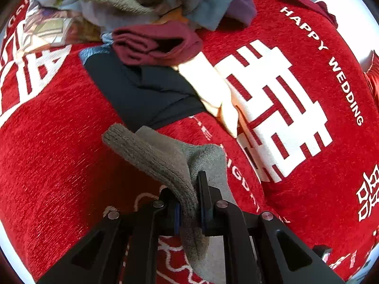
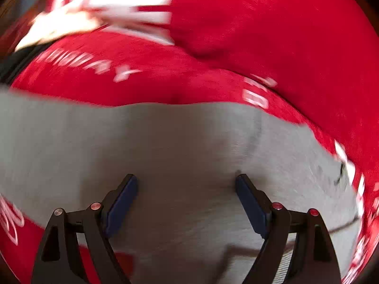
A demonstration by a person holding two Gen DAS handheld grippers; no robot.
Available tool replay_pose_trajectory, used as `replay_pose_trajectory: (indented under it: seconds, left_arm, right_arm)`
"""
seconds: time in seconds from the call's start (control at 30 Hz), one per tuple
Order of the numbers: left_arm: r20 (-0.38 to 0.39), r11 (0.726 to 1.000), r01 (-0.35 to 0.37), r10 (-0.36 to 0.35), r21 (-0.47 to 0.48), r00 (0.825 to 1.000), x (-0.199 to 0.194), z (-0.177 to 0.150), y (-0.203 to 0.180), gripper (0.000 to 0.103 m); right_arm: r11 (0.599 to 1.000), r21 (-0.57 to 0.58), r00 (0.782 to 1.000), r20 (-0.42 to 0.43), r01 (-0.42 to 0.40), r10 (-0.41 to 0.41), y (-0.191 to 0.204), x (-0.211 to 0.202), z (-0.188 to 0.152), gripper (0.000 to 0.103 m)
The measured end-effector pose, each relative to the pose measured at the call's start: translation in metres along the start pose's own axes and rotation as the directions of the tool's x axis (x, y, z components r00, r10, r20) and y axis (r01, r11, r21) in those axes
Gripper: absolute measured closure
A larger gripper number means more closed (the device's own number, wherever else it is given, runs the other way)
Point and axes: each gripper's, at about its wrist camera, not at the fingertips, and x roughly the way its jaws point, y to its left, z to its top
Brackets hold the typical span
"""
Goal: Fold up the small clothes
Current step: 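Carry the sleeve across the sweatshirt body and open the left gripper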
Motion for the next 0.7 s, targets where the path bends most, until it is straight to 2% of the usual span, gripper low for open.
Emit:
replay_pose_trajectory:
  seconds: [0.1, 0.23, 0.3, 0.4, 0.57, 0.7]
  left_arm:
    - [0.016, 1.000, 0.002, -0.003, 0.027, 1.000, -0.010, 0.001, -0.013, 0.090]
    - [0.055, 0.994, -0.012, 0.007, 0.104, 0.998, -0.030, -0.004, -0.044, 0.090]
    - [0.068, 0.988, -0.023, 0.012, 0.156, 0.998, -0.038, -0.012, -0.067, 0.090]
    - [0.060, 0.969, -0.028, 0.013, 0.247, 0.998, -0.042, -0.033, -0.109, 0.090]
    - [0.015, 0.916, 0.018, -0.026, 0.401, 1.000, -0.047, -0.091, -0.192, 0.090]
    - [-0.037, 0.852, 0.081, -0.073, 0.517, 0.997, -0.053, -0.153, -0.262, 0.090]
  right_arm:
    - [1.000, 0.023, 0.999, 0.045, -0.020, 0.019, -0.010, -0.021, -0.007, 0.016]
    - [0.985, 0.169, 0.997, 0.075, -0.045, 0.033, -0.065, -0.051, -0.034, 0.016]
    - [0.976, 0.217, 0.996, 0.086, -0.036, 0.018, -0.097, -0.066, -0.056, 0.016]
    - [0.959, 0.282, 0.996, 0.077, 0.020, -0.044, -0.152, -0.085, -0.098, 0.016]
    - [0.907, 0.417, 0.996, 0.040, 0.054, -0.078, -0.227, -0.103, -0.168, 0.016]
    - [0.861, 0.507, 0.996, 0.036, 0.048, -0.076, -0.270, -0.113, -0.220, 0.016]
